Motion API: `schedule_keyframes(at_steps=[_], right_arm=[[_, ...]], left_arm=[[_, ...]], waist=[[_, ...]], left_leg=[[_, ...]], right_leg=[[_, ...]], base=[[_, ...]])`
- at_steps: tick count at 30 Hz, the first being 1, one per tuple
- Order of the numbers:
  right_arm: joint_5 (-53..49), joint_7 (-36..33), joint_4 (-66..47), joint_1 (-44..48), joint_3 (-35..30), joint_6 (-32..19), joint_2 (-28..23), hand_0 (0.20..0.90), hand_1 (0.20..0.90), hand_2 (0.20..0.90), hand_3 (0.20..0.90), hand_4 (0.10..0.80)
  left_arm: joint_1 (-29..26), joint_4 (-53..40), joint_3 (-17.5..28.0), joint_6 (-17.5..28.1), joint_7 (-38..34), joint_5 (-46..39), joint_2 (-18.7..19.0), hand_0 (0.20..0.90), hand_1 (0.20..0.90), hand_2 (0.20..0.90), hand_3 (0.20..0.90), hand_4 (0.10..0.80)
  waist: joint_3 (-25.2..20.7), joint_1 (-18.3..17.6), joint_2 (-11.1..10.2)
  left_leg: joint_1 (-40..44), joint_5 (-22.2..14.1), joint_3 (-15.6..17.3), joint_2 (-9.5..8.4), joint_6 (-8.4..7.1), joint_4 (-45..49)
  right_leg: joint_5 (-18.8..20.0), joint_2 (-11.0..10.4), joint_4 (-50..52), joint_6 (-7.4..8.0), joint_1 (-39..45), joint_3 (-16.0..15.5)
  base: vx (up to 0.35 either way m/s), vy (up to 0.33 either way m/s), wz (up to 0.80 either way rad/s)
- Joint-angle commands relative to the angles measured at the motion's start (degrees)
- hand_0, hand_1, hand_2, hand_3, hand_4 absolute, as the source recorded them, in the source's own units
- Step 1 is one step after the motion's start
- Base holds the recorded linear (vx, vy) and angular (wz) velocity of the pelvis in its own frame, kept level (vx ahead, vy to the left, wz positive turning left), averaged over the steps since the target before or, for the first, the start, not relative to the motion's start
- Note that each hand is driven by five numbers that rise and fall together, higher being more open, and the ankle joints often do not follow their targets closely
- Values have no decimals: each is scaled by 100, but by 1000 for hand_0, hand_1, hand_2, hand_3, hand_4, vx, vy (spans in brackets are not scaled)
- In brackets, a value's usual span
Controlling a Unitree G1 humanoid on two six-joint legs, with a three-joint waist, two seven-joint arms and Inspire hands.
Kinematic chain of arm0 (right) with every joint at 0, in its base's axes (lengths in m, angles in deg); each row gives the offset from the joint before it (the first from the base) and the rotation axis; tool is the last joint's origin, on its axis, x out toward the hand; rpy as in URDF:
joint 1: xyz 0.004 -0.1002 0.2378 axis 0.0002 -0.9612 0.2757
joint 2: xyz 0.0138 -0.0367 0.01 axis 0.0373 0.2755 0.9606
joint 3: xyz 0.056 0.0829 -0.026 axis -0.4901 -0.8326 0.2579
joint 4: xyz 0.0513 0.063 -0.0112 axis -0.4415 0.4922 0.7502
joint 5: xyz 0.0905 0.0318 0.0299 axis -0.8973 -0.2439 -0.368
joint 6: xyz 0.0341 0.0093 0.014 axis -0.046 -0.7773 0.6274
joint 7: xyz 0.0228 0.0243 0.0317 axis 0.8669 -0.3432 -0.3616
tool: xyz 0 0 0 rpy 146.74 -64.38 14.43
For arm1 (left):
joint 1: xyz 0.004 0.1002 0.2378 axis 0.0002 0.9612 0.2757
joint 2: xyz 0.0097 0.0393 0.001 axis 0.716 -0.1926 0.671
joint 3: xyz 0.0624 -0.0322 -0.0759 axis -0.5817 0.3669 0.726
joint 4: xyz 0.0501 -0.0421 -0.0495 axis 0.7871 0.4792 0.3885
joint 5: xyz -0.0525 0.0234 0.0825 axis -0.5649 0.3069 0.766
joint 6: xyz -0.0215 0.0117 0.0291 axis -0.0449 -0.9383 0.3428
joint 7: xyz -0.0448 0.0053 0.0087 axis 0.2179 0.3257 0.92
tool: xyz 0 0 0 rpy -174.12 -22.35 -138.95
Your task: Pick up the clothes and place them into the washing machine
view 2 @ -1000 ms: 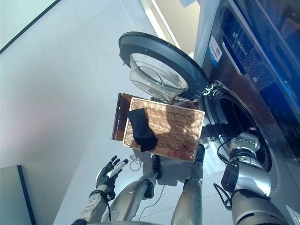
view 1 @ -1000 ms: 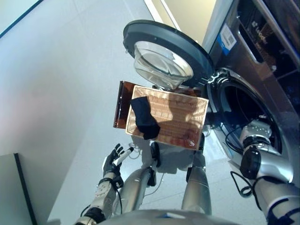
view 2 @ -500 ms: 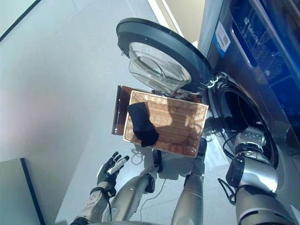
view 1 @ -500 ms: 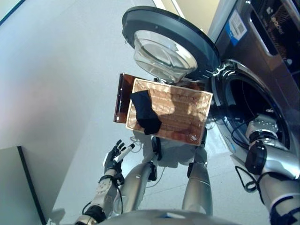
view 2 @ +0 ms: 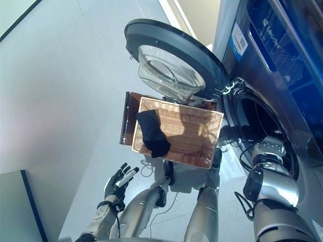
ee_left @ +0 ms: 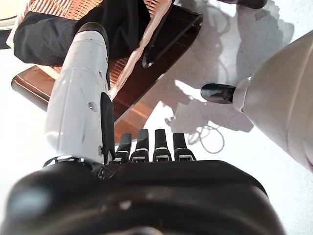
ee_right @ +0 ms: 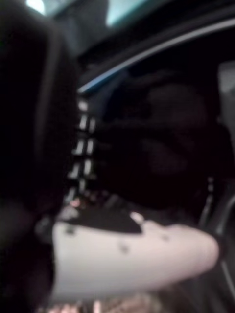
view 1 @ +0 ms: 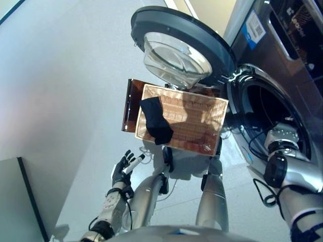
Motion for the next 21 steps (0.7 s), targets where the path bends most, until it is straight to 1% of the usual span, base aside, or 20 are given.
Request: schedule_keyframes(at_steps=[1,7,15,21], right_arm=[[286,169,-278,508,550,-335,-584,900,900,900,900,800],[407,329,-558,254,687,-294,-127,900,900,900,900,800],[563,381,-899,-138,839,-256,568,900,900,900,900,800],[772,349,-1072,-494,964,-223,958,900,900,900,900,800]], left_arm=[[200,-40,233,158,-64,31,285,900,900,900,900,800],[211,-21,306,182,-50,-27,267,900,900,900,900,800],[233,-53,359,194,-33,-95,232,900,900,900,900,800],[285,-123,433,201,-37,-85,231,900,900,900,900,800]], waist=[[-383,55,61],[-369,40,6],[-290,-22,-103],[-244,-63,-183]], left_leg=[[-298,596,-235,135,-570,-543],[-308,578,-226,141,-562,-485],[-332,509,-211,142,-521,-334],[-351,485,-198,149,-513,-242]], right_leg=[[-702,428,551,-332,4,-233],[-697,432,573,-334,12,-242],[-702,440,631,-345,37,-216],[-700,450,654,-356,55,-212]], base=[[0,0,0],[-3,1,-1],[-14,2,-2],[0,0,0]])
